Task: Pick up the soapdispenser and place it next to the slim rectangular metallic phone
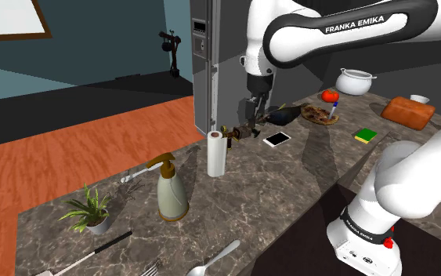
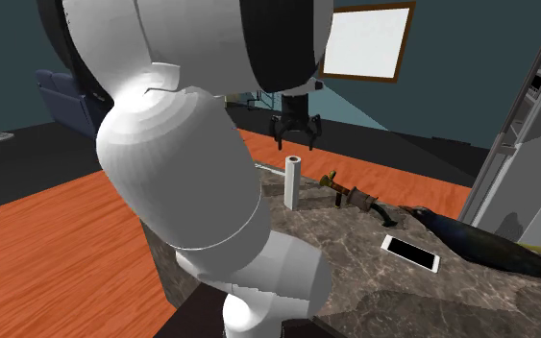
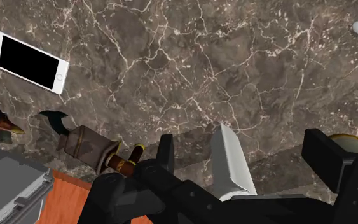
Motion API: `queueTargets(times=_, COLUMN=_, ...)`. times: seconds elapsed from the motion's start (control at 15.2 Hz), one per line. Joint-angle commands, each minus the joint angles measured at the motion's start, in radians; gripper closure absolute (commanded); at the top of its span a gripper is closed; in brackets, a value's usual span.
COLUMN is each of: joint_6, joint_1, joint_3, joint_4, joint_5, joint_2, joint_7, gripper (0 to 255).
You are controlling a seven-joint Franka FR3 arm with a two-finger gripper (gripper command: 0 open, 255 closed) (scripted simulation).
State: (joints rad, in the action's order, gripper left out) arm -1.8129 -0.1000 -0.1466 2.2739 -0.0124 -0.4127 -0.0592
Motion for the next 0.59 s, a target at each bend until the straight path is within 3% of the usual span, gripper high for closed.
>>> queueTargets(times=0.0, joint_6=-0.033, joint_1=-0.018, joint_3=-0.018, joint_4=-0.027, joint_5=0.011, joint_2=0.053, joint_7=-0.004, gripper=0)
queueTargets(times=0.53, joint_6=-0.113, joint_1=-0.082, joint_3=-0.094, joint_4=-0.192, joint_5=0.026, joint_2=0.272, joint_7=-0.017, gripper=0)
